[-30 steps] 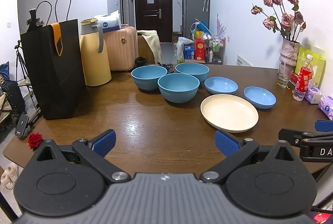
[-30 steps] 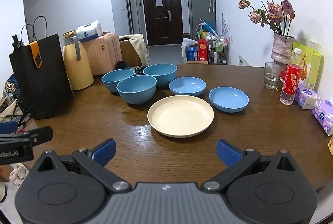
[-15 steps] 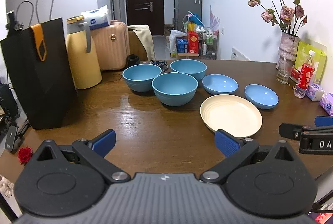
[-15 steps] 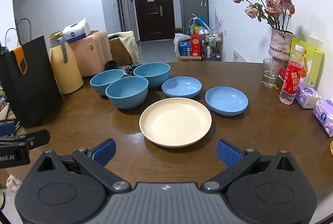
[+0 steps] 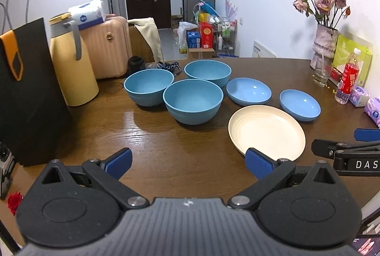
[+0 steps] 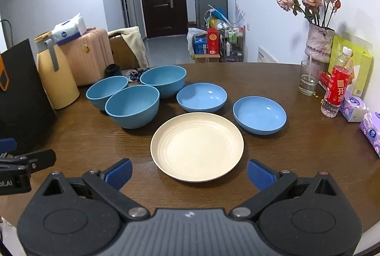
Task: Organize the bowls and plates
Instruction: 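Move both grippers forward toward the rim of the cream plate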
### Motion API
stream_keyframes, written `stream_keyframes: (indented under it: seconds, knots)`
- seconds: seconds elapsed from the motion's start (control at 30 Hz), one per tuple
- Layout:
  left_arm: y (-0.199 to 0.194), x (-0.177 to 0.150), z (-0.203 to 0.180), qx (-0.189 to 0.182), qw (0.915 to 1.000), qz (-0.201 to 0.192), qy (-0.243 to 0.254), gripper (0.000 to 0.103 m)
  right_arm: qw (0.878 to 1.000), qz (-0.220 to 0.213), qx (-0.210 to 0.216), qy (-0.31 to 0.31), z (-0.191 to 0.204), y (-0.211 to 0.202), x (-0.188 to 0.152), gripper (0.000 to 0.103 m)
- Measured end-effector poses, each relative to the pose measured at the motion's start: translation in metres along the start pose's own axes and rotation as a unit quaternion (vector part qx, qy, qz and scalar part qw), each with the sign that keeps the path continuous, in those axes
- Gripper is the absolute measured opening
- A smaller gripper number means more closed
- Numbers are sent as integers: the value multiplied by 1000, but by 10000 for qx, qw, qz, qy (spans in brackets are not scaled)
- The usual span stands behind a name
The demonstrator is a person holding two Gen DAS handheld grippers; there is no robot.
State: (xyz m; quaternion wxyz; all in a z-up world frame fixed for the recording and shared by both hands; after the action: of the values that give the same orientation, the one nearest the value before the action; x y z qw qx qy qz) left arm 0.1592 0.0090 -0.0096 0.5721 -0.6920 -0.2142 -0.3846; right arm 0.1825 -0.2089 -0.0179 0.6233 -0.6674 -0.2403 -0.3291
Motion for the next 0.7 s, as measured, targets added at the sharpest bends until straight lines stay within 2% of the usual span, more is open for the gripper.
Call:
stream_keyframes:
  seconds: [0.3, 0.6, 0.7]
  knots:
    - [33, 14, 9, -154, 9991, 347, 180, 103, 9994, 239, -262, 61, 13, 22, 11, 103]
    - [53, 19, 3, -277, 9978, 573, 191, 103, 9980, 433, -439, 110, 6, 38, 15, 103]
    - [59, 21, 0, -215, 9977, 616, 165, 103, 9977, 503, -444, 90, 2, 46, 17, 103]
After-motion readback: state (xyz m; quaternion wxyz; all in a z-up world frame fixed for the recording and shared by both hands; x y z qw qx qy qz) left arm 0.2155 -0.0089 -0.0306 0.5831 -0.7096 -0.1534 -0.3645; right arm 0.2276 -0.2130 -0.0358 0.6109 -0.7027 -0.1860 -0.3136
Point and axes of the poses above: each gripper's, at about its wrist camera, not at the fingertips, and y roughly the way its jaws point, z to its left, x to its top, the point moved 3 cm from there along y, roughly the way its jaws point, and after that the axes turned 8 degrees about -x, right-handed, at the moved point
